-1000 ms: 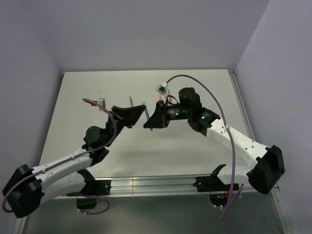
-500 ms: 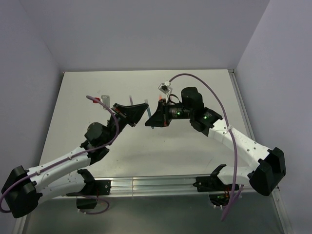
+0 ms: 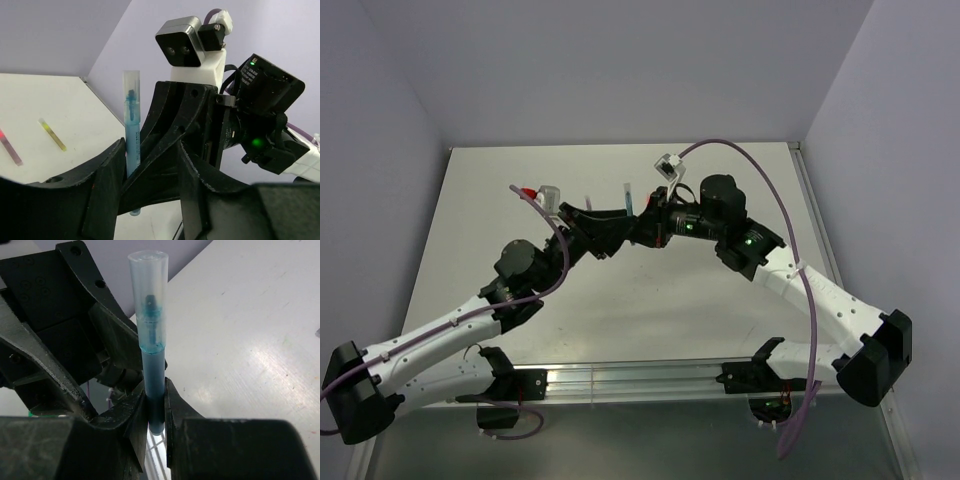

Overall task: Insert the pens into the pen caps
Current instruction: Press the pen cap onto the pen.

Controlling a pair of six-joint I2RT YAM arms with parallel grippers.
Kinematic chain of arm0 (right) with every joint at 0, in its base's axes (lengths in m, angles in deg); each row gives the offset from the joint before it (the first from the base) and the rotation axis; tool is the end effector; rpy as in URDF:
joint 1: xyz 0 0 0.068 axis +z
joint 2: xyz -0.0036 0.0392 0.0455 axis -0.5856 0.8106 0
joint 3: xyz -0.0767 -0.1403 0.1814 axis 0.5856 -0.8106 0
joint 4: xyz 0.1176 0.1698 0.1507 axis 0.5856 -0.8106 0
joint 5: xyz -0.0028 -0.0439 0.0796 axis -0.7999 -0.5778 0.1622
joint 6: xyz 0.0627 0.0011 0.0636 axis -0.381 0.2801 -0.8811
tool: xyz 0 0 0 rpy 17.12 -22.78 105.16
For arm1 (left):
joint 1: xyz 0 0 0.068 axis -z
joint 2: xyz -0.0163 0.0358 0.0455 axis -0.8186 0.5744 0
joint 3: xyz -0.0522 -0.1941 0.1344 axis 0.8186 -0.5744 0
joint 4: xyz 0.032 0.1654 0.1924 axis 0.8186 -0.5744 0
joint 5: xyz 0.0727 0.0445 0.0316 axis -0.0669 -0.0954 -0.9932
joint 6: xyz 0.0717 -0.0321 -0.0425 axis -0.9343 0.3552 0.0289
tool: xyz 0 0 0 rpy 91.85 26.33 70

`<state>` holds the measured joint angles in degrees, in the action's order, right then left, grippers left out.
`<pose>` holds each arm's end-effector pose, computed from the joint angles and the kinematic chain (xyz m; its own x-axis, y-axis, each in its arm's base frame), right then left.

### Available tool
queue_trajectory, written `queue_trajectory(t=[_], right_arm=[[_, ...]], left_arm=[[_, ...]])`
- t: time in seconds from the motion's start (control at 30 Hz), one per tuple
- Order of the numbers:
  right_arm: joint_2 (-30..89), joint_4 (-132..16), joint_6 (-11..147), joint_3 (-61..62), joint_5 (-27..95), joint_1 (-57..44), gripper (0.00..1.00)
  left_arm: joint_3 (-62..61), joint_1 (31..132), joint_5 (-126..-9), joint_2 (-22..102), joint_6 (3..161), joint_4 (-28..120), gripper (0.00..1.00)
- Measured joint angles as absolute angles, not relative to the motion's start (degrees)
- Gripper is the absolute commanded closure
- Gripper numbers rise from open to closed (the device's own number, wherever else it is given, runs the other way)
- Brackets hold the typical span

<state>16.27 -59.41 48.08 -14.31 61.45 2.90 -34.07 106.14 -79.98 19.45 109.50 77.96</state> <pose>0.2168 0.2320 0.3362 -0.5442 0.0408 -0.8380 -0.7921 0.3041 0.5292 0.1794 -0.2135 0.3406 -0.3166 -0.6154 -0.7218 0.6873 0.3757 -0.6217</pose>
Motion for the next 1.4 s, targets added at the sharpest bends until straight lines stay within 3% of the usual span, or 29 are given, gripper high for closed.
queue_trajectory(t=[0.53, 0.9, 1.4], right_arm=[[14.8, -59.8, 50.9, -13.9, 59.2, 5.7, 1.00], [14.8, -60.6, 50.9, -13.2, 60.3, 6.4, 1.00], [15.0, -60.5, 50.9, -13.2, 60.4, 6.6, 1.00]], left_arm=[[-22.0, 102.9, -84.4, 17.4, 102.7, 67.8, 0.43], [-15.8, 96.0, -71.7, 25.2, 104.2, 61.7, 0.45], [-15.5, 93.9, -59.5, 26.0, 107.3, 61.7, 0.50]])
